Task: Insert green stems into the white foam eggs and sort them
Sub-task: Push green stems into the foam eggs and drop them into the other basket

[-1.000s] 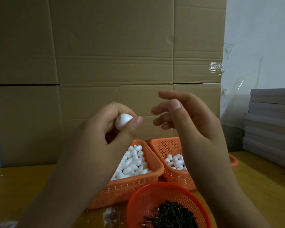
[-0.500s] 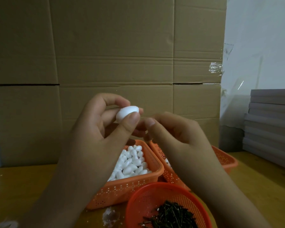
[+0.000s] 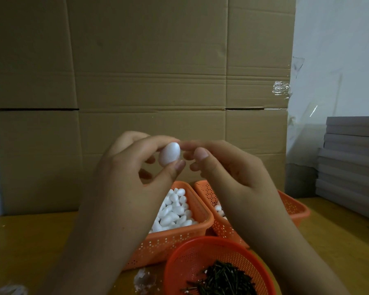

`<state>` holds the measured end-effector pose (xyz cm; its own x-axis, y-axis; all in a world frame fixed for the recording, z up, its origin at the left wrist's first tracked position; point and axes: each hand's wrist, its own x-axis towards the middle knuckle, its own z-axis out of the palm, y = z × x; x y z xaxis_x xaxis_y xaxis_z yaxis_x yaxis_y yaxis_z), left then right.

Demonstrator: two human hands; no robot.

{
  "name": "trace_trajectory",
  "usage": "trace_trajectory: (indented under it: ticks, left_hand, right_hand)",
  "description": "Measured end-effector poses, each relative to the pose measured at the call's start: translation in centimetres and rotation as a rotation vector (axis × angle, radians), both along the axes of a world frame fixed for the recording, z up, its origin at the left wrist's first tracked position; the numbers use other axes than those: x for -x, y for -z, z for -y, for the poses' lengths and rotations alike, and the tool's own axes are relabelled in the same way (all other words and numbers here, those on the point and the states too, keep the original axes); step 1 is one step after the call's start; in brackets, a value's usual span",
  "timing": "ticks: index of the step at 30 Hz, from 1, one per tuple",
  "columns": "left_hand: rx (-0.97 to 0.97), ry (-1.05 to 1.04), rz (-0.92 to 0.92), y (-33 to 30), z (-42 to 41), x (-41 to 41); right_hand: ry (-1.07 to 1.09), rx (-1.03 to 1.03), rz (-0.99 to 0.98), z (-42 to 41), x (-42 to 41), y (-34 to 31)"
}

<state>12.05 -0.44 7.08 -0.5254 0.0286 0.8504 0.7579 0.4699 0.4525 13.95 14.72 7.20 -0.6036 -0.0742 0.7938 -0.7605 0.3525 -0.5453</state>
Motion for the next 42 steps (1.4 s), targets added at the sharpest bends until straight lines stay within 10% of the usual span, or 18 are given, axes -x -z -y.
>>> trace_trajectory:
  ticks: [31,42]
  left_hand:
    - [-0.107,0.138,0.046,0.3,-0.8,-0.4]
    - [-0.054,0.030,0.005,0.5,-0.6,0.2]
  right_hand:
    - [-0.166,0.200,0.217,-0.4,-0.5,-0.5]
    - [0.002,0.107,-0.039,0.0,-1.4,-0.5]
